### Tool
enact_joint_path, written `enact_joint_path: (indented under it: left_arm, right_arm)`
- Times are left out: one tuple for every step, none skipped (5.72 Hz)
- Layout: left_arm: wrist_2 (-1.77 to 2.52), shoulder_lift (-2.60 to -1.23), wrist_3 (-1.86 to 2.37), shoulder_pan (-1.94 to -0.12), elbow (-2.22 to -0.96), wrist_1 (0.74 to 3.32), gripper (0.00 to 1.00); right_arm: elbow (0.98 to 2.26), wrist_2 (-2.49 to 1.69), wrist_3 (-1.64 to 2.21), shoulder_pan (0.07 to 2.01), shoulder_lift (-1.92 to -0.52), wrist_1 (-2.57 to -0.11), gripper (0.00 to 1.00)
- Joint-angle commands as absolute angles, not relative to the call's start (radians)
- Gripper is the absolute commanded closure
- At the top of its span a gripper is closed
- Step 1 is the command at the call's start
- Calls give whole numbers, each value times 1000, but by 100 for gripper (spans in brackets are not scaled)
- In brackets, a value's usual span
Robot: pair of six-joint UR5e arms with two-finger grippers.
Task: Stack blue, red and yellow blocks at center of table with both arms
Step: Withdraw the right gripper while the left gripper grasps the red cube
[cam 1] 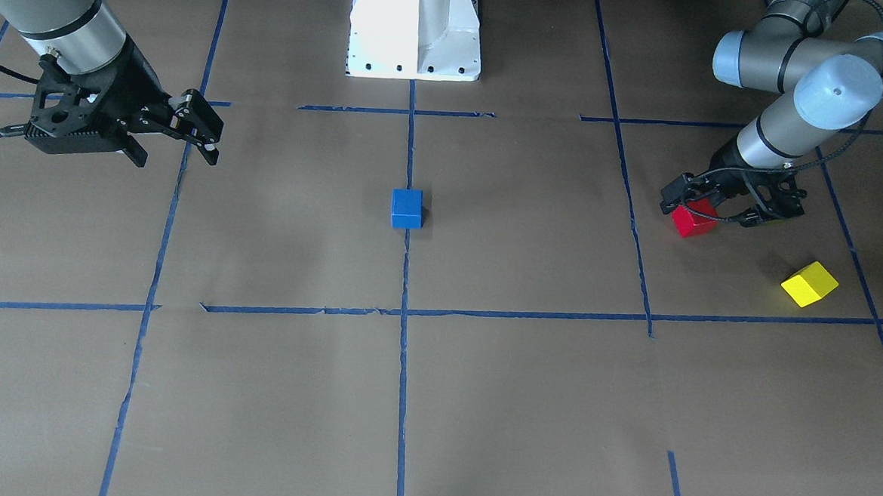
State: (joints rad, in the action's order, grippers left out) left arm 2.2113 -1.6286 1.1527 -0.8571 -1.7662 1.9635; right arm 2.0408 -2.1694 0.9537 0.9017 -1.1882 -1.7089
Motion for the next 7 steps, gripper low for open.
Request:
enact_joint_path:
  left_arm:
    - [2169, -1621, 1148, -853, -1744, 1960, 0]
    - [2172, -1623, 1123, -851, -1724, 1962, 0]
    - [2174, -1634, 1123, -844, -1692, 1965, 0]
    - [2175, -1635, 1121, -836, -1690, 1965, 0]
    - [2181, -1635, 1124, -831, -1693, 1965, 8]
    - [2180, -1632, 1123, -830, -1692, 1962, 72]
    - [2175, -1626, 1120, -830, -1695, 1962, 98]
  right_arm:
    - [2045, -2169, 956, 900, -1190, -1709, 0]
    - [2043, -2169, 956, 900, -1190, -1709, 0]
    - [2043, -2168, 956, 900, -1189, -1709, 0]
    - [2040, -2168, 956, 900, -1190, -1709, 0]
    - [2040, -2168, 956, 899, -1189, -1709, 0]
    - [2040, -2168, 956, 899, -1189, -1709, 0]
    - [2042, -2168, 960, 899, -1189, -1709, 0]
